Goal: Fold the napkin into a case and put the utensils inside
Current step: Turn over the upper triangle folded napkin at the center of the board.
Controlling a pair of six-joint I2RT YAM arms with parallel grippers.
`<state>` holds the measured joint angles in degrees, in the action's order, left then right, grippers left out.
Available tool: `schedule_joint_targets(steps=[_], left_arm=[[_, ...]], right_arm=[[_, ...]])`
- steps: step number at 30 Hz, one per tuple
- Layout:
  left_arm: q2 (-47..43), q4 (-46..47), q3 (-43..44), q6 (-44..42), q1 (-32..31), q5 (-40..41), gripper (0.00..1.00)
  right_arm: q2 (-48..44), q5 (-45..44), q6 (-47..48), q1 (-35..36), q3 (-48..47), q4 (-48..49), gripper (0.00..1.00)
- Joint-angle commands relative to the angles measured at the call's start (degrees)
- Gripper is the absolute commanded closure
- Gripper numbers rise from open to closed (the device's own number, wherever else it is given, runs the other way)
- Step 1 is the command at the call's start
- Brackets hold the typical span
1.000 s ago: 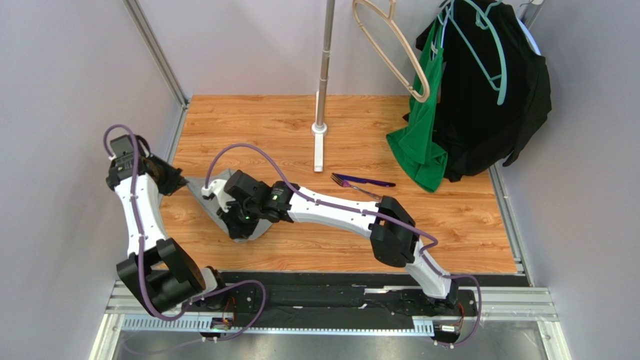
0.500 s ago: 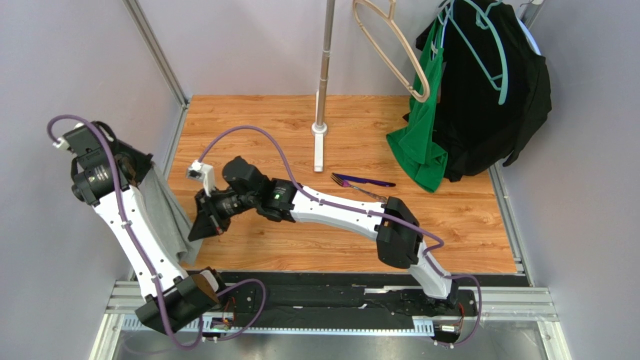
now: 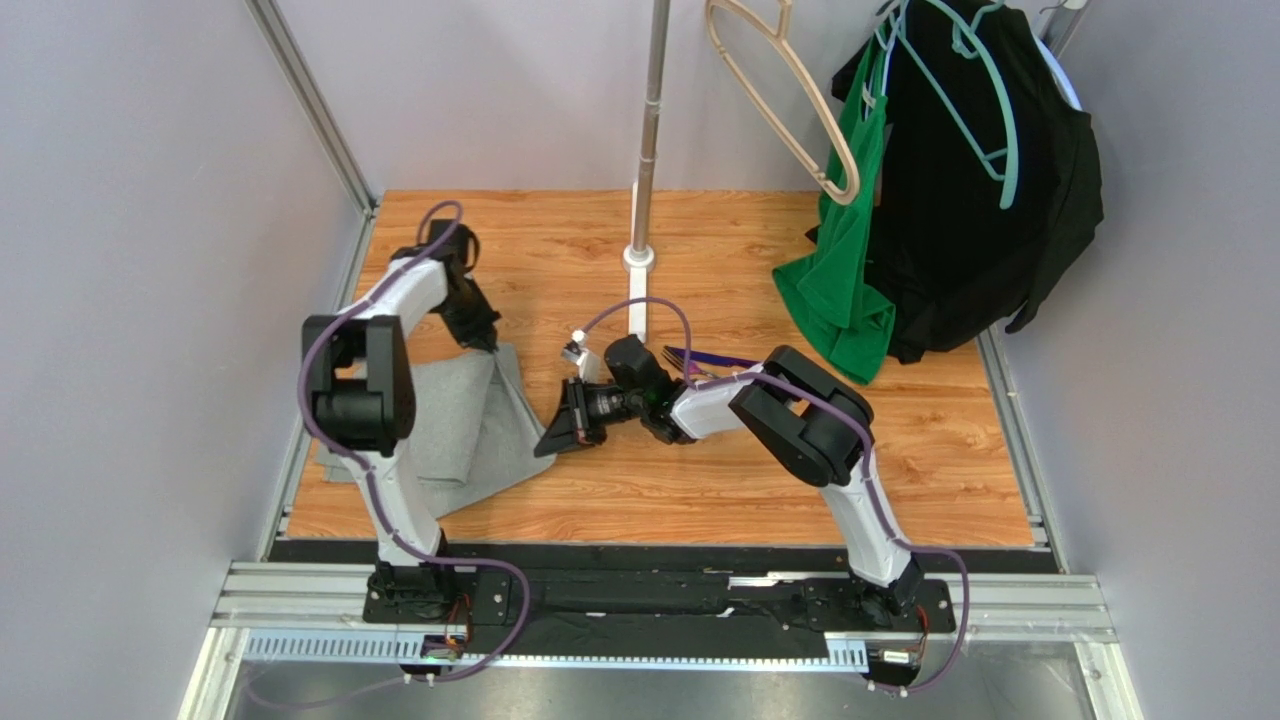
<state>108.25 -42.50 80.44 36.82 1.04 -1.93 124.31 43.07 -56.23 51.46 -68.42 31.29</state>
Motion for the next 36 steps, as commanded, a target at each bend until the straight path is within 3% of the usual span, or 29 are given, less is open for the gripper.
schedule_joint_targets(steps=[1,7,8,9,10,11,12,13,17,18,19,20,22,26,28,29,30,36], left_arm=[[3.8,13.23,9.99,1.24,-4.63,6.16,1.0],[11.89,8.76,19.12,-3.06,-7.98,3.0,0.98],[12.25,7.71,20.53,-3.76,-8.24,2.99,0.83],[11.73,5.78,20.8,-5.69,-8.59,3.16,0.75],[11.12,4.81,20.81,-7.01,-8.77,3.25,0.57],[10.15,3.75,20.72,-8.15,-8.95,3.6,0.19],[7.97,0.78,20.72,-10.6,-9.04,4.13,0.11],[6.55,-1.25,20.8,-11.58,-9.21,5.09,0.07],[-2.33,-5.39,13.79,-15.98,-9.74,9.76,0.07],[-3.3,-11.06,13.95,-16.07,-9.83,10.45,0.09],[-3.65,-13.9,14.12,-15.99,-9.83,10.29,0.15],[-4.27,-15.32,11.6,-15.99,-9.91,7.93,0.35],[-6.64,-15.86,7.55,-16.34,-10.18,5.11,0.4],[-11.03,-14.81,-3.68,-15.55,-11.85,6.77,0.54],[-11.48,-14.71,-5.99,-15.55,-12.55,6.68,0.52],[-11.57,-14.89,-7.65,-15.37,-12.9,7.2,0.35],[-11.74,-15.33,-8.37,-14.68,-13.86,7.73,0.33],[-13.76,-15.41,-12.5,-12.39,-16.59,9.49,0.33]], right_arm=[[-1.88,8.35,0.57,-0.39,5.66,5.29,1.0],[-3.99,4.92,6.73,-2.77,6.46,-5.34,0.97],[-4.16,4.4,9.62,-2.94,5.76,-7.62,0.95],[-4.6,1.52,11.3,-3.12,5.15,-14.08,0.91],[-5.65,0.36,13.32,-3.38,4.71,-17.02,0.85],[-6.35,-0.61,15.25,-3.39,4.18,-19.92,0.79],[-7.15,-4.1,17.79,-3.56,4.0,-24.47,0.68],[-8.02,-5.35,18.6,-3.82,3.56,-26.52,0.64],[-9.52,-9.48,23.69,-4.97,-0.56,-36.89,0.54],[-9.96,-12.54,25.1,-5.06,-2.05,-41.0,0.53],[-10.49,-14.22,27.81,-5.32,-2.76,-42.78,0.51],[-11.28,-15.81,29.06,-5.49,-3.46,-44.45,0.49],[-11.9,-19.5,31.51,-6.54,-5.83,-48.68,0.47],[-11.99,-22.32,33.63,-8.39,-9.61,-50.62,0.44],[-9.54,-20.23,34.86,-8.74,-13.12,-52.64,0.44],[-8.74,-19.43,35.39,-8.75,-15.92,-52.65,0.44],[-7.95,-19.34,35.48,-8.83,-17.6,-52.56,0.44],[-2.06,-17.77,36.8,-9.01,-27.97,-52.03,0.46]])
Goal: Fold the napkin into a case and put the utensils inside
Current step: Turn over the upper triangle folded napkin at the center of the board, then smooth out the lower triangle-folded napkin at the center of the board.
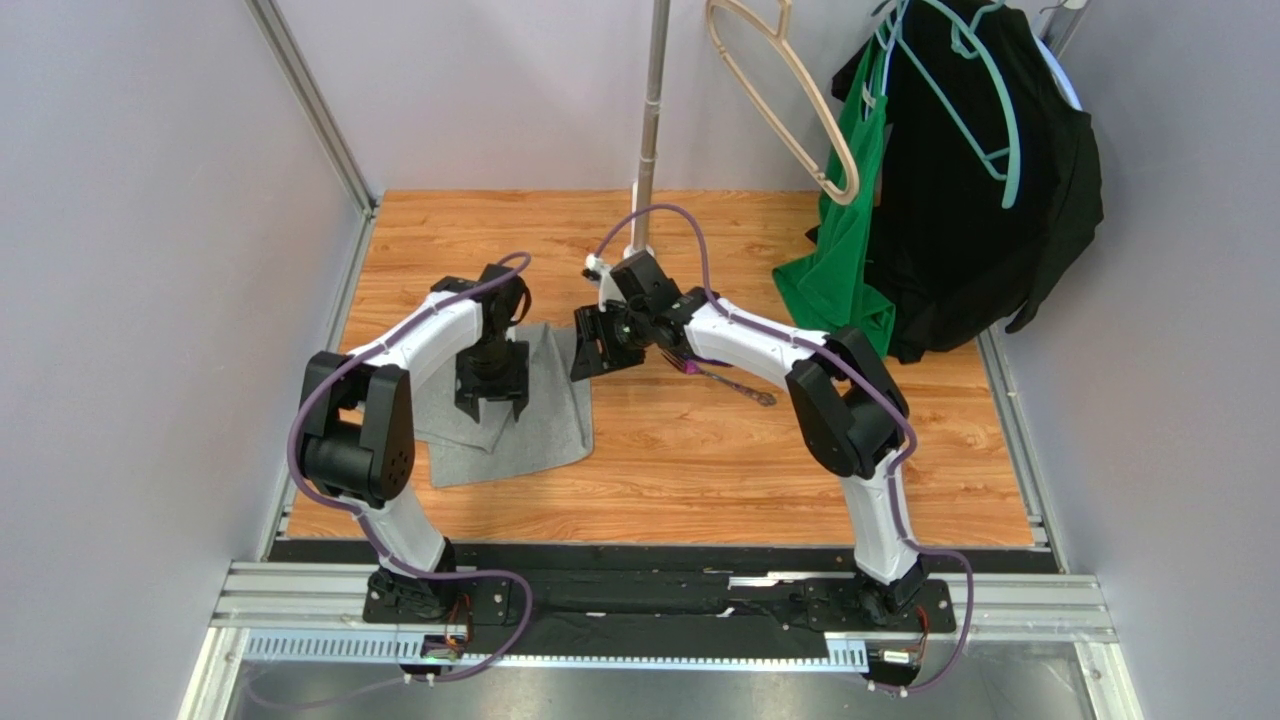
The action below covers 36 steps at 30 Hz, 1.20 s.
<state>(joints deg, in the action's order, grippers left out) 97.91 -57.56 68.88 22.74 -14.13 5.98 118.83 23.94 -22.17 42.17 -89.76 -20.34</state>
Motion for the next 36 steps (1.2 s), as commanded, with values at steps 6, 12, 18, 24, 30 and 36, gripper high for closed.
schedule_joint_targets(steps=[6,12,18,24,30,36], left_arm=[[-2.29,-2.64,-3.23,3.62,-2.22,5.35,0.34],[-1.32,-2.64,-5.16,5.12,-2.65,7.64,0.38],[1.75,-2.03,-4.72,5.47,-2.83,7.73,0.48],[5.18,-0.89,-4.99,5.3,-2.92,8.26,0.69],[2.29,-2.73,-2.79,5.91,-4.93,7.47,1.0],[-0.09,-5.28,3.01,7.84,-10.91,-2.45,1.0]], right_arm=[[7.12,6.47,0.73,-0.16,-9.04,0.03,0.53],[5.28,9.7,-2.87,-1.57,-1.31,6.25,0.54],[5.01,11.21,-4.89,-1.74,2.74,8.91,0.67],[4.13,11.65,-5.51,-2.18,5.9,10.14,0.78],[4.13,12.62,-6.47,-2.01,8.72,11.9,0.93],[3.87,11.21,-8.23,-1.48,10.21,12.16,0.96]])
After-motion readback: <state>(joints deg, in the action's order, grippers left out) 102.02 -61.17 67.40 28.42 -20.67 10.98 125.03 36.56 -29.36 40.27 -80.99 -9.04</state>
